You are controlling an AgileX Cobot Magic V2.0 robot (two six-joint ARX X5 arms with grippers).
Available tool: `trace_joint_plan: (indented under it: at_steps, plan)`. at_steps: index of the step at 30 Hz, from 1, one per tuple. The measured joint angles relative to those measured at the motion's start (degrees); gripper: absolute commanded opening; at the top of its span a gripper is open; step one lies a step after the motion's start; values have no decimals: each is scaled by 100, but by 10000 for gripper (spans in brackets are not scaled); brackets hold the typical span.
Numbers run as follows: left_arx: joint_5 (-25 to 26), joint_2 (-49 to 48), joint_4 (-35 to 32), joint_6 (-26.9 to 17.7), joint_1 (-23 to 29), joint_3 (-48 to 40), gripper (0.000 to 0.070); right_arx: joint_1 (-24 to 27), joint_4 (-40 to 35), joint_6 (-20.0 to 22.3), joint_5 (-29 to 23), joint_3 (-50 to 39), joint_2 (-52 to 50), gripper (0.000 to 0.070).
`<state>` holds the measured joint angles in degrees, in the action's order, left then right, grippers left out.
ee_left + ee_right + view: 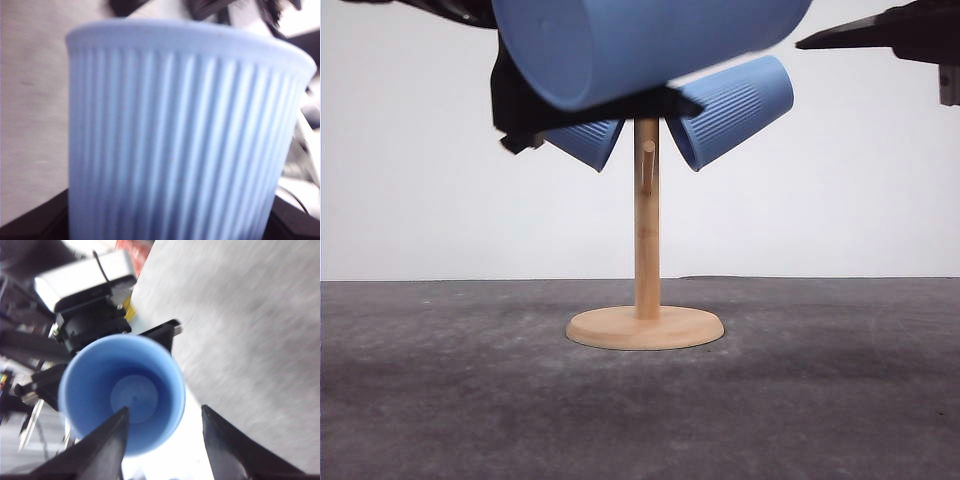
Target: Place three cups
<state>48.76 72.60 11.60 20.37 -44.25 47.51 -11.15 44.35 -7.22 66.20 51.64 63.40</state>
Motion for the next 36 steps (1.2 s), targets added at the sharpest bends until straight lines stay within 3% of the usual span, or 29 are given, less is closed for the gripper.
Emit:
trace_joint_plan:
  at_steps: [4,11,16,23,30,36]
  plan:
    - [-331,-2,13,703,213,0,422,284,55,95,-38,0,-5,292]
    - [-552,-2,7,2592,833,0,422,338,64,245,-39,0,-5,292]
    - [-522,185,-175,3433,1217,0,422,338,56,342,-49,0,-5,292]
    - [-114,981,-1534,4473,1327,0,422,338,-47,397,-67,0,-5,292]
    - [-129,1626,-2982,5564,1329,0,422,338,-47,400,-68,0,-5,292]
    - [-241,2164,-3804,6241,1334,0,422,338,-47,400,-66,0,-5,292]
